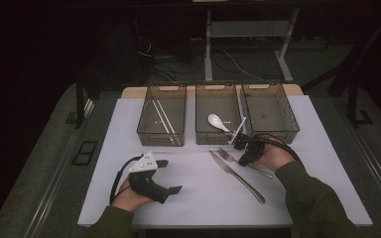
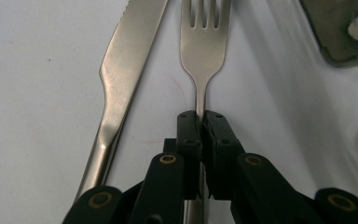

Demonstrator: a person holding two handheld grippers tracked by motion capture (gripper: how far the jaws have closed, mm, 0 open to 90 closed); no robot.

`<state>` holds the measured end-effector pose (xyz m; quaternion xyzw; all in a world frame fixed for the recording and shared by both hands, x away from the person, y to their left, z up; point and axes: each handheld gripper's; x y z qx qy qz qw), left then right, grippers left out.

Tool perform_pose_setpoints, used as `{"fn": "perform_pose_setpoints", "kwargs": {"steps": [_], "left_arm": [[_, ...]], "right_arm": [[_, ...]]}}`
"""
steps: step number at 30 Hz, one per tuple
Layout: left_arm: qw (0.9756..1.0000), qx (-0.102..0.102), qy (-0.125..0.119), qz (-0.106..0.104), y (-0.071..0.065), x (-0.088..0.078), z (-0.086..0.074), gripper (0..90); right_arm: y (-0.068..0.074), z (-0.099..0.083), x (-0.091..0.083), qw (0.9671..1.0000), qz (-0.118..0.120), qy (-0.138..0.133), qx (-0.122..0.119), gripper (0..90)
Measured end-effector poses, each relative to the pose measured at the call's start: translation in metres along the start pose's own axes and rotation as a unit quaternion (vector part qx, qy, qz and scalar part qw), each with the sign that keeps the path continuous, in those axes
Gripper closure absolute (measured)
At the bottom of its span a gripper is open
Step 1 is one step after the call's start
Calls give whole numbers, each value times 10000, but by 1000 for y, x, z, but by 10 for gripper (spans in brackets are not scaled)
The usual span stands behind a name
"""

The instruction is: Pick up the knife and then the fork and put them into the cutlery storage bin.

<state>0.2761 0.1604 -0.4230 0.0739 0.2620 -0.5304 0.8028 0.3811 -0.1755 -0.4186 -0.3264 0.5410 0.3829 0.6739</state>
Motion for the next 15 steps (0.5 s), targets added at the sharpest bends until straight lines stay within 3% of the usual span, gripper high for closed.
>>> {"fn": "perform_pose_setpoints", "kwargs": {"steps": [15], "left_arm": [[10000,-2,-2,-1,0,0,0,0]], "right_arm": [[-6,-8,-17,9998,78,-63,165,851]]}}
Point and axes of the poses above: each handheld gripper's, and its own axes: x roughly forward along the jaws, z roughly out of its top, y roughly to its left, and after that the axes turned 3 degrees about -z, right-handed
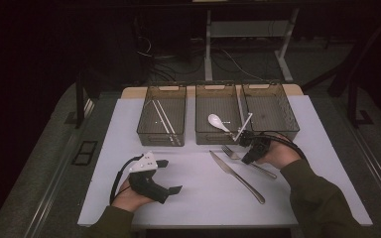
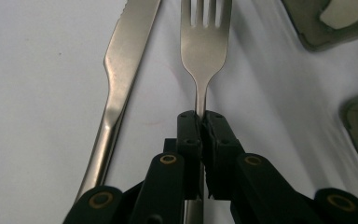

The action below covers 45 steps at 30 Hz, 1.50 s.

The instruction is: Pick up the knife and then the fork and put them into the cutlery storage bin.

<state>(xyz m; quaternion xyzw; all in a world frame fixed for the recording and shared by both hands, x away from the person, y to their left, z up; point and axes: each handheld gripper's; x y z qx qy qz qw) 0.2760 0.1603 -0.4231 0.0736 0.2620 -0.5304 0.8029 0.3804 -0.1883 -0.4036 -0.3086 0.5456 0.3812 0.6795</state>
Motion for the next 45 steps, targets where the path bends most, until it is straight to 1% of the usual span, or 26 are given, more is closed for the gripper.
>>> {"fn": "perform_pose_setpoints", "kwargs": {"steps": [4,6,18,21,27,29,30,31,34,36,39,45], "left_arm": [[10000,3,2,1,0,0,0,0],[10000,4,0,1,0,0,0,0],[10000,1,2,1,0,0,0,0],[10000,-6,5,0,0,1,0,0],[10000,-7,2,-6,0,0,0,0],[10000,-9,18,-15,0,1,0,0],[10000,-2,25,-20,0,1,0,0],[10000,2,27,-27,0,1,0,0],[10000,4,18,-25,0,1,0,0],[10000,-7,16,-21,0,1,0,0],[10000,4,20,-29,0,1,0,0],[10000,-1,12,-26,0,1,0,0]], "right_arm": [[-3,-3,-11,10000,-30,-72,51,851],[-6,-4,-16,9999,-1,-121,76,851],[-22,-13,-53,9988,-98,-370,292,851],[-26,-14,-61,9986,-146,-403,313,851],[-36,-16,-76,9975,-235,-492,452,851],[-40,-15,-80,9969,-257,-537,521,851],[-42,-15,-82,9966,-258,-541,563,851],[-45,-15,-84,9965,-308,-541,565,851],[-52,-14,-88,9958,-317,-546,669,851],[-58,-14,-91,9951,-377,-541,735,851],[-67,-14,-94,9937,-417,-549,889,851],[-85,-13,-103,9900,-588,-569,1151,851]]}}
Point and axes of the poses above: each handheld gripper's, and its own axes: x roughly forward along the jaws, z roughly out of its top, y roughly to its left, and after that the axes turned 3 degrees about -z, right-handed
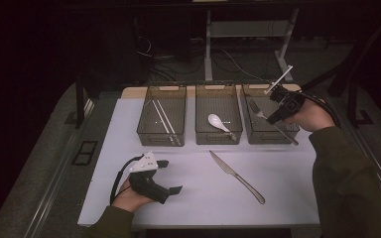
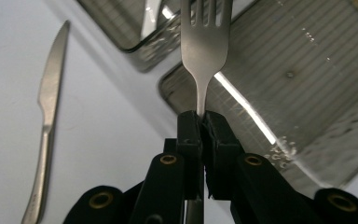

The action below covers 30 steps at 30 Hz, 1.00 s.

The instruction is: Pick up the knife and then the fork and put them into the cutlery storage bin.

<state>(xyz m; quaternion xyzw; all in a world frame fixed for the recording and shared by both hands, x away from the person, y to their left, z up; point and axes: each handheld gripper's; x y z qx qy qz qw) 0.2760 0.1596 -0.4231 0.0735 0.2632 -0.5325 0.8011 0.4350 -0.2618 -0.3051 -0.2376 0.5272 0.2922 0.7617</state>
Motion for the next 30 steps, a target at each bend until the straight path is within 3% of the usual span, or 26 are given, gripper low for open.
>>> {"fn": "perform_pose_setpoints", "kwargs": {"steps": [7,16,30], "left_arm": [[10000,-23,-9,-9,0,0,0,0],[10000,-38,-6,-15,1,0,-1,0],[10000,-59,-31,-22,1,0,-1,0]], "right_arm": [[-23,9,-2,9996,-192,-51,190,851],[-51,16,10,9981,-365,0,499,852],[-67,25,23,9947,-453,-196,900,853]]}}
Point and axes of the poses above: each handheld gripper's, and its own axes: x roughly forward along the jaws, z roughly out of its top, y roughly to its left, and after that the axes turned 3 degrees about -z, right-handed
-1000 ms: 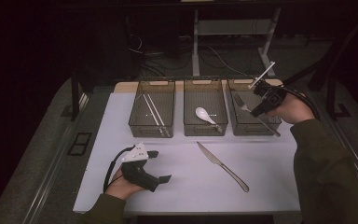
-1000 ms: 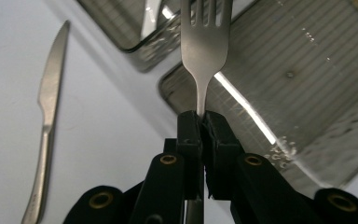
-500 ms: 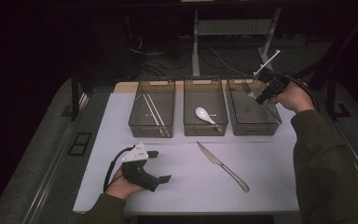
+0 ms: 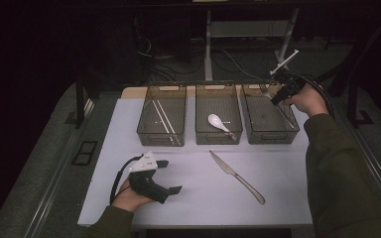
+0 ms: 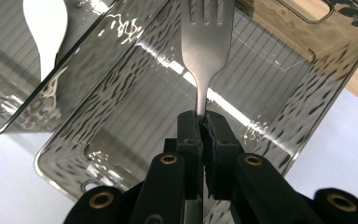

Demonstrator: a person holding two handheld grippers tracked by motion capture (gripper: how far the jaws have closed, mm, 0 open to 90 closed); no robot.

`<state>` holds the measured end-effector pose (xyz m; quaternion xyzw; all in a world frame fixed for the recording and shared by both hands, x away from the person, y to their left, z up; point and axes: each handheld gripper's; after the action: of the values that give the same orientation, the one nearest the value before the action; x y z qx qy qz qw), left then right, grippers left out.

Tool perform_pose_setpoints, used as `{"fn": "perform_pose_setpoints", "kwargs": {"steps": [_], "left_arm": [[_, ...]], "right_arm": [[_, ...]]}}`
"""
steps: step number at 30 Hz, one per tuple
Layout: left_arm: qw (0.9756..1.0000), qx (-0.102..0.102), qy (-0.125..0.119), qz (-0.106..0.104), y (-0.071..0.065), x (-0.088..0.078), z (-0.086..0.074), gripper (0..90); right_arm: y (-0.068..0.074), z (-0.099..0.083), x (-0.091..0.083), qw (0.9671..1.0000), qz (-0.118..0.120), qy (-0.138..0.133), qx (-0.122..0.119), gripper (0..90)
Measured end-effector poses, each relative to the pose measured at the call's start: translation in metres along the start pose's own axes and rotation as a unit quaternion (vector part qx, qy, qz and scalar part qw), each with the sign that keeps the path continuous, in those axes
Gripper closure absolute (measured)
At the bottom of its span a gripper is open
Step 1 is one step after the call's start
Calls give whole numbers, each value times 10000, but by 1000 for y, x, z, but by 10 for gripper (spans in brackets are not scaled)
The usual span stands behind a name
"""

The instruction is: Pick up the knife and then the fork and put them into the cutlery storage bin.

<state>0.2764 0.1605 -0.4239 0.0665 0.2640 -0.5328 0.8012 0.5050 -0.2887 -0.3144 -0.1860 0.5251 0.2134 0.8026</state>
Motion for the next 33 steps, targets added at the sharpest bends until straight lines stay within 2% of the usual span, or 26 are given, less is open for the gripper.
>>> {"fn": "perform_pose_setpoints", "kwargs": {"steps": [4,11,13,21,25,33], "left_arm": [[10000,-2,0,-9,0,0,0,0],[10000,3,-8,-9,0,0,0,0],[10000,4,-4,-11,0,0,0,0],[10000,10,-4,-6,0,0,0,0],[10000,0,-8,-3,0,0,0,0],[10000,11,-12,-1,0,0,0,0]], "right_arm": [[0,2,6,10000,-15,-69,64,853],[4,4,23,10000,9,81,45,853],[5,2,28,9999,87,80,76,853],[7,-10,56,9990,209,357,169,853],[7,-13,63,9986,274,403,220,852],[10,-16,74,9982,242,488,238,852]]}}
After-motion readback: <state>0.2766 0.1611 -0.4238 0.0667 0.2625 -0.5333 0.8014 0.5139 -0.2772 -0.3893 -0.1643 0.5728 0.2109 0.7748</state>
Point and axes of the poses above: each handheld gripper's, and its own axes: x roughly forward along the jaws, z roughly out of its top, y roughly to its left, and after that the axes turned 3 degrees about -z, right-handed
